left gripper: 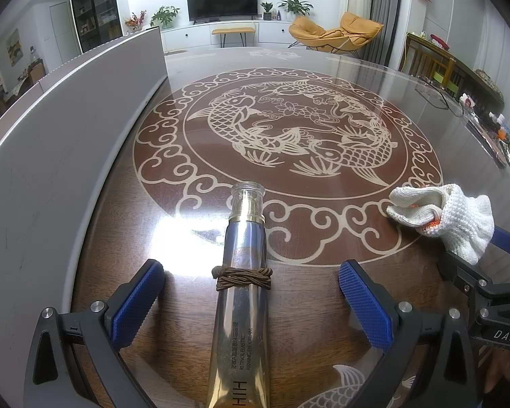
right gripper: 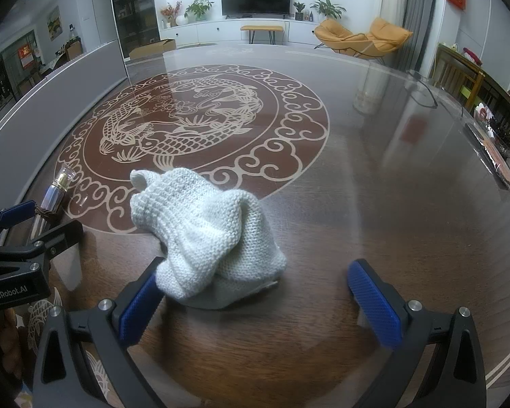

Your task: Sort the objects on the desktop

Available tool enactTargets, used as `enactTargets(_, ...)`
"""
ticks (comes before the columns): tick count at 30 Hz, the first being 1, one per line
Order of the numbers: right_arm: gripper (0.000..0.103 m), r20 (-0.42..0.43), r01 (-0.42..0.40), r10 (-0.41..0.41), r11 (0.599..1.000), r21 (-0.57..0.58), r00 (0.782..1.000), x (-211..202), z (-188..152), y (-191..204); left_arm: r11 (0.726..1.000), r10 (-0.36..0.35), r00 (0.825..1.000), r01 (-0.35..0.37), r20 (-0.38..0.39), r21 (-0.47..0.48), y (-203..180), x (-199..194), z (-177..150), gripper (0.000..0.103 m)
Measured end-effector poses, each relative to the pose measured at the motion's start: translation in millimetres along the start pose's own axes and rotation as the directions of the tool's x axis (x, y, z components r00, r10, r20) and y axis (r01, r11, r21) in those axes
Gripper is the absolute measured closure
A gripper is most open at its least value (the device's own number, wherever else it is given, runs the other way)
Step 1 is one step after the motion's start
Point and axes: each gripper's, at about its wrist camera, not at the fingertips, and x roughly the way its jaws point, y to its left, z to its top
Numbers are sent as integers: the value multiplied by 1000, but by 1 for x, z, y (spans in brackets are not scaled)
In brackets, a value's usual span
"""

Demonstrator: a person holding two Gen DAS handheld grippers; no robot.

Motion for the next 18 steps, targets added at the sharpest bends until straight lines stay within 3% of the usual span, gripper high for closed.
enactTargets(5, 0, 2, -14, 14, 1000, -1, 1000, -1, 0, -1, 999, -28, 999, 29, -18, 35, 1, -3, -1, 0)
enactTargets(7, 0, 0, -101, 101, 993, -59, 995, -2, 1, -1, 995, -61, 997, 65, -50, 81, 4, -5, -2, 0)
enactTargets(9, 0, -53, -218, 212, 957, -192, 976, 0, 10, 1, 989, -82, 993, 92, -83, 119, 8, -8, -5, 0)
enactTargets(15, 0, -166, -329, 285, 843, -426, 944, 11, 46, 15, 989, -92, 992, 101, -83, 112, 9, -8, -7, 0)
enactTargets(16, 8, -182, -349, 299, 833, -429, 937, 11, 48, 15, 989, -77, 994, 86, -76, 122, 10, -8, -8, 9)
enactTargets(17, 20, -198, -379, 324, 819, -431, 925, 9, 50, 17, 987, -89, 994, 95, -56, 128, 10, -11, -8, 33)
enactTargets(18, 52, -217, -395, 332, 812, -429, 918, 8, 49, 18, 986, -92, 995, 96, -38, 135, 7, -18, -9, 48)
